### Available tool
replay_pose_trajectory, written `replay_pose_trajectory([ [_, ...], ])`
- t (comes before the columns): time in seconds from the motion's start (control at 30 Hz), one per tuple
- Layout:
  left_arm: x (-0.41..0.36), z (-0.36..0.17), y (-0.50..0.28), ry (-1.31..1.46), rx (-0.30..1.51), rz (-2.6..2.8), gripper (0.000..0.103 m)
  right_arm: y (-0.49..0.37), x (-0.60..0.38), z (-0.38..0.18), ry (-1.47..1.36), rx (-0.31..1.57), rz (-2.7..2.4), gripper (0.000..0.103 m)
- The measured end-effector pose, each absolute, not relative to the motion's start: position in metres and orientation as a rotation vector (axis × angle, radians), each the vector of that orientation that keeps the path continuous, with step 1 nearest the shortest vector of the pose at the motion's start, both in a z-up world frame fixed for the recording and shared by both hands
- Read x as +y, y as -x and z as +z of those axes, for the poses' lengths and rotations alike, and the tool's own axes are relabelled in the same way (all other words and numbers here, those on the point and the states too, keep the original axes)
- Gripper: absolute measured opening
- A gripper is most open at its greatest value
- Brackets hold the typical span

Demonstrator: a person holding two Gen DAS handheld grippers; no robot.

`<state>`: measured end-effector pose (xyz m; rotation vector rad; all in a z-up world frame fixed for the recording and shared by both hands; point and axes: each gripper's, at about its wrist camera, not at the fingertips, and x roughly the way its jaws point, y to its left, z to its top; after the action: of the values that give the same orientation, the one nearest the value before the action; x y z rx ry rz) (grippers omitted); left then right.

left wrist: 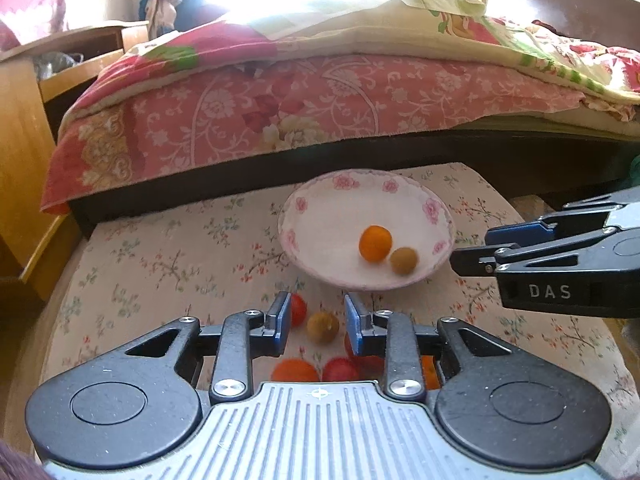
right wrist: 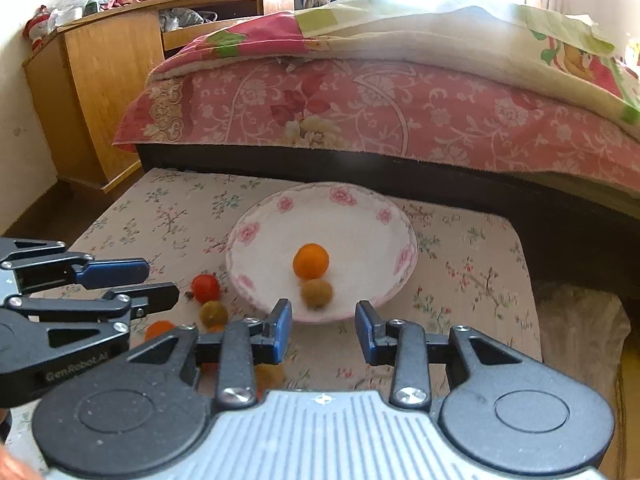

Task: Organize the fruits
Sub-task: 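Move left gripper toward a red tomato while right gripper approaches another tangerine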

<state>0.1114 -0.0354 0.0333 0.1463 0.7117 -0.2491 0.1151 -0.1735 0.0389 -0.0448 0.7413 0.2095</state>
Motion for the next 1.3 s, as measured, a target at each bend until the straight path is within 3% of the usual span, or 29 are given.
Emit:
replay_pose_trajectory([
  [0.63,-0.007,0.005,-0.064,-0.147,0.802,-0.273,0.043,-0.073,-0.146,0.003,0.094,0.858,0.281,0.043],
  [1.0,-0.005,-0.010,-0.070,-0.167,0.824,-0.254,0.060,-0.081,-0.147,-0.010,0.094,0.887,0.288,0.044],
  [1.3,-0.007,-0.021,-0.078,-0.178,0.849,-0.245,0.065,-0.090,-0.146,-0.018,0.082,0.897,0.289,0.050],
])
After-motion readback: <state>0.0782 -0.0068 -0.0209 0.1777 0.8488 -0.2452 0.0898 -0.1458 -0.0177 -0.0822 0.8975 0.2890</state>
